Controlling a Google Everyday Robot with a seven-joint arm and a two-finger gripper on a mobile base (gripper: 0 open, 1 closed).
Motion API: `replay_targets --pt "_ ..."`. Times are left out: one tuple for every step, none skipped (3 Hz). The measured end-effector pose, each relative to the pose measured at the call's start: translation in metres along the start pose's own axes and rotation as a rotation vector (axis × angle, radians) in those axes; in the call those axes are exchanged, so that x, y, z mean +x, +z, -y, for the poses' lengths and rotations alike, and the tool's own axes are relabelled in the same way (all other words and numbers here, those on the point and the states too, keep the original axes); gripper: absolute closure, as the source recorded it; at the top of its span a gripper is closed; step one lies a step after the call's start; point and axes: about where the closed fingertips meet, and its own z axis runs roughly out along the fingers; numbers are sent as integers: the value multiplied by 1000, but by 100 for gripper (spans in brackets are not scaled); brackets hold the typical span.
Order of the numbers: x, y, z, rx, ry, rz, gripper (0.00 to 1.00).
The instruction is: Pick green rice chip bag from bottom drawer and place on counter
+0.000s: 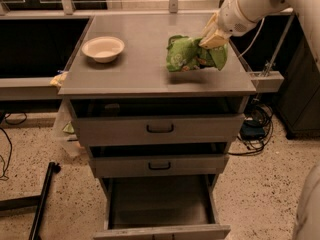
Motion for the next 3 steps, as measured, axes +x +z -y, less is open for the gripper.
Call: replay_targets --pt "0 0 0 0 0 0 14" --pt "0 0 0 0 0 0 0" --pt "0 0 0 0 0 0 0"
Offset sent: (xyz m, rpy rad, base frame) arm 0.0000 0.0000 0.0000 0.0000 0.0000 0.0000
